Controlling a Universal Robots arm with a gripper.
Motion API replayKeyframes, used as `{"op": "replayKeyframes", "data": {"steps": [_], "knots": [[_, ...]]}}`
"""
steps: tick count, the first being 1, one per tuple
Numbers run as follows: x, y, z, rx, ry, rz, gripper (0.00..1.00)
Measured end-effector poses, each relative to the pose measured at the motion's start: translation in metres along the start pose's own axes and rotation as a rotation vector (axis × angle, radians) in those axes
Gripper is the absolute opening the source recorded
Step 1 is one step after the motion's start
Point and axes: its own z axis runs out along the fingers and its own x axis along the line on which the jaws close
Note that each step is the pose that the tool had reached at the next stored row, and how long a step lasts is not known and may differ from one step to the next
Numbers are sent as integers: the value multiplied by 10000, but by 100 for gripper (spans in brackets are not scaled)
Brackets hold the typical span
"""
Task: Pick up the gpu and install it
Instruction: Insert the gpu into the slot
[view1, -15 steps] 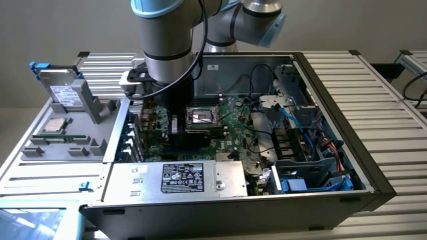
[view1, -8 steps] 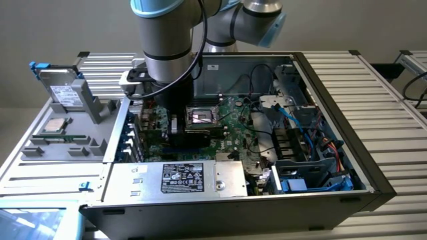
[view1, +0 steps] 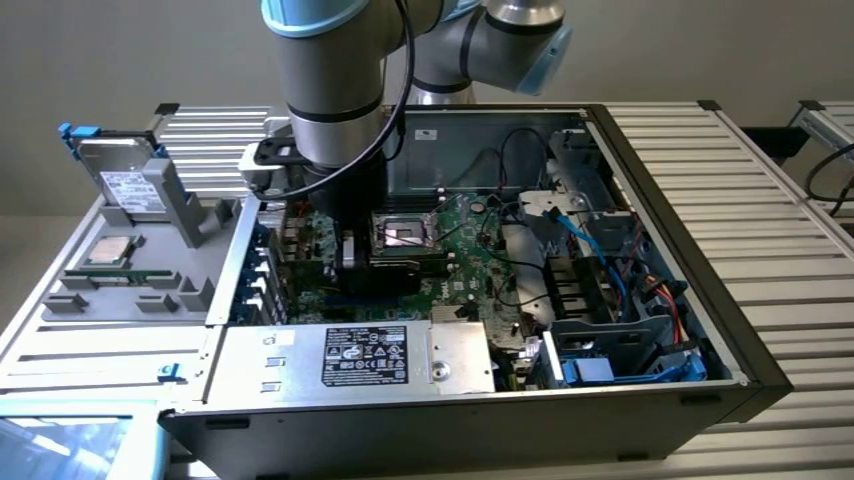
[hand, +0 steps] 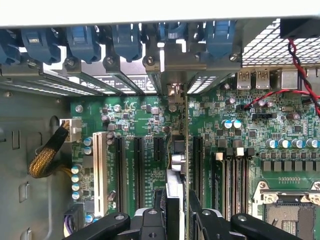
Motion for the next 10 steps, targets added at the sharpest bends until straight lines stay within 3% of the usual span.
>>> {"op": "replayKeyframes", "data": {"steps": [10], "knots": [[1, 9, 10, 0, 1, 0, 28]]}}
